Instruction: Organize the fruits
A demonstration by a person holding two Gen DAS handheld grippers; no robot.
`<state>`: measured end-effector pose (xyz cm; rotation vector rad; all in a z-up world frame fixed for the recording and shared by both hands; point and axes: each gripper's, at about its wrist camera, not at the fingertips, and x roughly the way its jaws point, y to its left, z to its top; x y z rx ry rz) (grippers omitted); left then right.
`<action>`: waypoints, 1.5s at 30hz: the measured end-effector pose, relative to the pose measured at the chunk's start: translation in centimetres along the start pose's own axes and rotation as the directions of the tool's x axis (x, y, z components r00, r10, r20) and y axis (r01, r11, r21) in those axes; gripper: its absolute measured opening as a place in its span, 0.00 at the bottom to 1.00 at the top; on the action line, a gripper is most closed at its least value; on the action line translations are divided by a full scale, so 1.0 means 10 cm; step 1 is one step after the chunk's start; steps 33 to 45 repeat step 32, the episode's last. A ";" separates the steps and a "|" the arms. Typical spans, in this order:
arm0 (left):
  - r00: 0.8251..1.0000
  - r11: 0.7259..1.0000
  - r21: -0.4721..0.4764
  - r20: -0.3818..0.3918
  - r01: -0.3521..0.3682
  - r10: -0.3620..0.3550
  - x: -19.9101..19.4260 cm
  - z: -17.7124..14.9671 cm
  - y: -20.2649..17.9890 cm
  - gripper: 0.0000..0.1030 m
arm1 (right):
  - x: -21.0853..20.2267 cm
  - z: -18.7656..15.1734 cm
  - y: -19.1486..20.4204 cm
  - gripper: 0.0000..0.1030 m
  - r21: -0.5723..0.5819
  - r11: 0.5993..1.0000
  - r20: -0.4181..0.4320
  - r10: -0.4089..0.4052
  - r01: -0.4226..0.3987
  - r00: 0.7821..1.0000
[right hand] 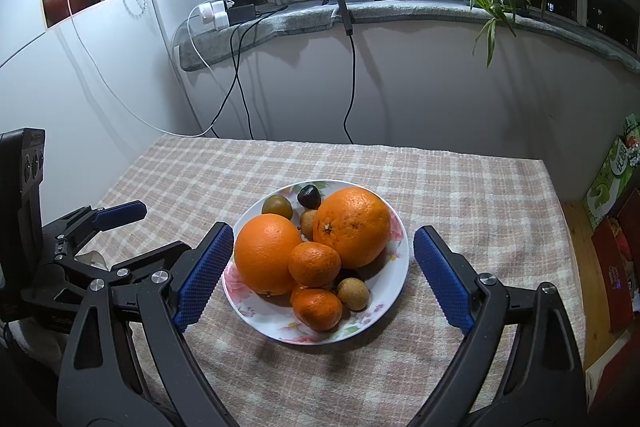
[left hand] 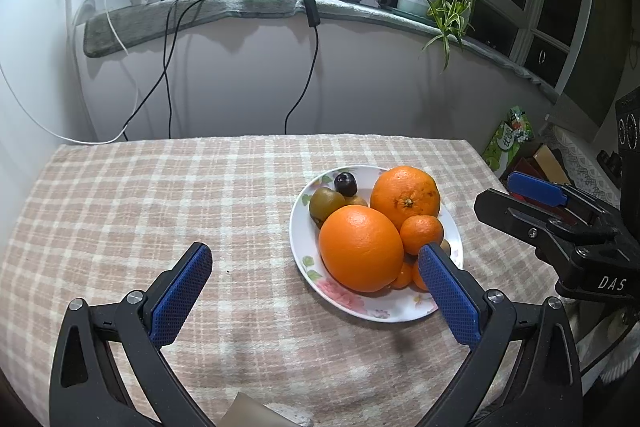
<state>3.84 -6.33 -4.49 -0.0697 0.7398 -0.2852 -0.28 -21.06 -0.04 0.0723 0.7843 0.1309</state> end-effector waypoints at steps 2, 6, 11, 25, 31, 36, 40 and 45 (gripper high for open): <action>1.000 1.000 -0.001 0.000 0.001 -0.001 0.00 0.00 -0.01 1.00 | 0.01 -0.01 -0.01 0.91 0.002 1.000 -0.001 -0.001 0.001 1.000; 1.000 1.000 0.000 0.003 -0.002 0.002 0.00 0.00 0.00 1.00 | 0.03 -0.02 -0.04 0.91 0.008 1.000 -0.006 -0.004 0.004 1.000; 1.000 1.000 0.005 0.004 0.000 0.000 0.00 0.00 0.00 1.00 | 0.04 -0.02 -0.05 0.91 0.011 1.000 -0.011 -0.008 0.008 1.000; 0.999 1.000 0.023 0.032 -0.010 0.009 -0.03 -0.01 -0.01 1.00 | 0.07 -0.02 -0.11 0.91 0.032 0.999 -0.018 -0.019 0.019 1.000; 0.999 0.999 0.033 0.036 -0.010 0.009 -0.02 0.00 -0.01 1.00 | 0.07 -0.03 -0.18 0.91 0.055 0.998 -0.021 -0.028 0.029 0.999; 0.999 0.999 0.033 0.034 -0.010 0.009 -0.02 0.00 -0.01 1.00 | 0.07 -0.03 -0.20 0.91 0.058 0.998 -0.021 -0.031 0.032 0.999; 0.999 0.999 0.033 0.034 -0.010 0.009 -0.02 0.00 -0.01 1.00 | 0.07 -0.03 -0.20 0.91 0.058 0.998 -0.021 -0.031 0.032 0.999; 0.999 0.999 0.033 0.034 -0.010 0.009 -0.02 0.00 -0.01 1.00 | 0.07 -0.03 -0.20 0.91 0.058 0.998 -0.021 -0.031 0.032 0.999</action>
